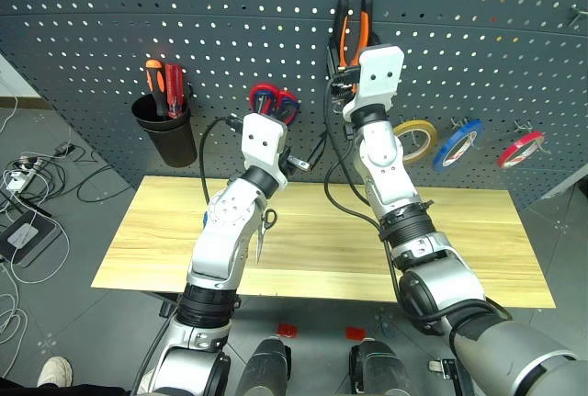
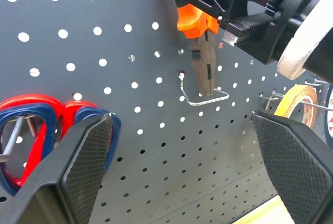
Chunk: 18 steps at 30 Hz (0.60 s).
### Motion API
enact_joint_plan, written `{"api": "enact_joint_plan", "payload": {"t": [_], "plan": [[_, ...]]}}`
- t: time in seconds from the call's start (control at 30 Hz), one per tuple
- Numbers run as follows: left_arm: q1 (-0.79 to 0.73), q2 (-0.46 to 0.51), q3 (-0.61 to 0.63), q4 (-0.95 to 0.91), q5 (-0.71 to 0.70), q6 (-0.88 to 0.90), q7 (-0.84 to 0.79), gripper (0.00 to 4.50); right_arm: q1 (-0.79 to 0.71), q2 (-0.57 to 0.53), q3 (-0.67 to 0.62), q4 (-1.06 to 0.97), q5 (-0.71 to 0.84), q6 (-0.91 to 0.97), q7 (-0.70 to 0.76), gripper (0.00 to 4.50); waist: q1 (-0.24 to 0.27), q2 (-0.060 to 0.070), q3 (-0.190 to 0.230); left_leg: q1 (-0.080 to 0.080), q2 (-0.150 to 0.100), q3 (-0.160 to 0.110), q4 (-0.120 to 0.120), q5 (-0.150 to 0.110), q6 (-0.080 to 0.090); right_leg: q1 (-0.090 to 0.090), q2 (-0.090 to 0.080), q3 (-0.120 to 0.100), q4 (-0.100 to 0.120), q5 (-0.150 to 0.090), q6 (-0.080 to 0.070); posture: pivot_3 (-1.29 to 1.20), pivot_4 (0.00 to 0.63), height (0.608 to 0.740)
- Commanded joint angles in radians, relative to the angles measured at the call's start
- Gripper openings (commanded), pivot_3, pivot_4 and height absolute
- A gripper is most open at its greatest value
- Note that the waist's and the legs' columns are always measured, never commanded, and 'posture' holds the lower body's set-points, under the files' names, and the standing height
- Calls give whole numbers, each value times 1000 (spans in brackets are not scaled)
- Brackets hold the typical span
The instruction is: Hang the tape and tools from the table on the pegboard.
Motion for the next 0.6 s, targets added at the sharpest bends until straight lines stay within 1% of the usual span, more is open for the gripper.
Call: {"api": "enact_joint_plan", "payload": {"t": [0.03, 0.1, 0.23, 0.27, 0.5, 0.57, 0.6], "plan": [[-6, -1, -1, -32, -2, -7, -8, 4500, -55, -8, -19, -15, 1, -47, -21, 3034, 0, 0, 0, 0, 0, 0, 0, 0, 0, 0, 0, 0, 0, 0, 0, 192, 211, 740], [-6, 0, 0, -33, -3, -6, -8, 4500, -56, -7, -18, -5, 0, -54, -23, 3034, 0, 0, 0, 0, 0, 0, 0, 0, 0, 0, 0, 0, 0, 0, 0, 199, 214, 740], [-6, 11, 6, -34, -3, 2, -13, 4500, -8, 8, 6, 31, -26, -78, -35, 3034, 0, 0, 0, 0, 0, 0, 0, 0, 0, 0, 0, 0, 0, 0, 0, 199, 214, 740], [-6, 11, 6, -34, -2, 3, -13, 4500, -2, 9, 8, 34, -29, -77, -36, 3034, 0, 0, 0, 0, 0, 0, 0, 0, 0, 0, 0, 0, 0, 0, 0, 203, 222, 740], [-5, 12, 4, -32, 3, 6, -14, 4500, 19, -4, 13, 37, -53, -69, -41, 3034, 0, 1, 4, 0, 0, 0, 0, 0, 0, 0, 0, 0, 0, 0, 0, 194, 222, 740], [-7, 8, 3, -28, 3, 6, -12, 4500, 15, -8, 9, 39, -50, -68, -41, 3773, 0, 1, 4, 0, 0, -1, 0, 0, 0, 0, 0, 0, 0, 0, 0, 194, 222, 740], [-9, 7, 2, -27, 3, 5, -12, 4500, 13, -9, 7, 40, -47, -68, -39, 4032, 0, 1, 4, 0, 0, -1, 0, 0, 0, 0, 0, 0, 0, 0, 0, 194, 222, 740]]}}
